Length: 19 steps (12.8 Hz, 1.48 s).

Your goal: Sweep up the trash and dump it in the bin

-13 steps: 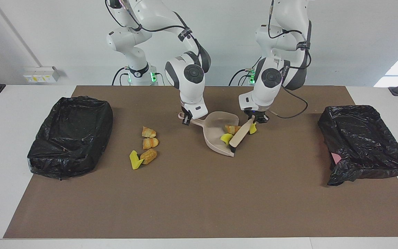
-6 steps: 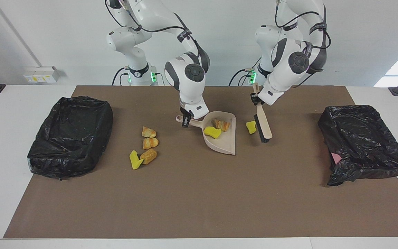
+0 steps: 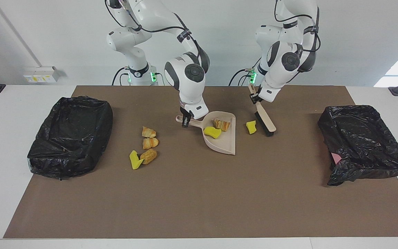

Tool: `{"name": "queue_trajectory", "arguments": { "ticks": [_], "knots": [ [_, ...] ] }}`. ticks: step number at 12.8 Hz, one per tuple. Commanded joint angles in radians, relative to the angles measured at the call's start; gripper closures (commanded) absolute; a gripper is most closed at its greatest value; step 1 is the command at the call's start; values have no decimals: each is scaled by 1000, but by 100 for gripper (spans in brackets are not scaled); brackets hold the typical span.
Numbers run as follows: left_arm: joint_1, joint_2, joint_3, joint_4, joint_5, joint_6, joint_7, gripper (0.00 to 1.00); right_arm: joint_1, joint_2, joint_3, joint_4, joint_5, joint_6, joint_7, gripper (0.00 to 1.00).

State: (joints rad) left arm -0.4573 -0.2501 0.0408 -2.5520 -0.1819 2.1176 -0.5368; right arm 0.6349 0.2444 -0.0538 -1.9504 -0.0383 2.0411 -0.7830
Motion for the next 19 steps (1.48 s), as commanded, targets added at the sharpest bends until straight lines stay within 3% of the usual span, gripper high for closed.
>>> {"name": "queue_trajectory", "arguments": {
  "ticks": [1,6,14,19],
  "knots": [
    [-128,63,1,2,-39,140,-25,100,-9,-22,3,-36,-23,21,-29,100],
    [-310,117,2,53,-176,317,-11,100,-9,-22,3,-36,-23,19,-21,100],
    [-126,169,11,125,-97,176,3,100,-38,-22,3,-19,-15,-2,-15,100],
    [-78,150,7,167,1,9,-12,100,-171,-172,3,-18,-2,-68,-42,100]
  ]
}}
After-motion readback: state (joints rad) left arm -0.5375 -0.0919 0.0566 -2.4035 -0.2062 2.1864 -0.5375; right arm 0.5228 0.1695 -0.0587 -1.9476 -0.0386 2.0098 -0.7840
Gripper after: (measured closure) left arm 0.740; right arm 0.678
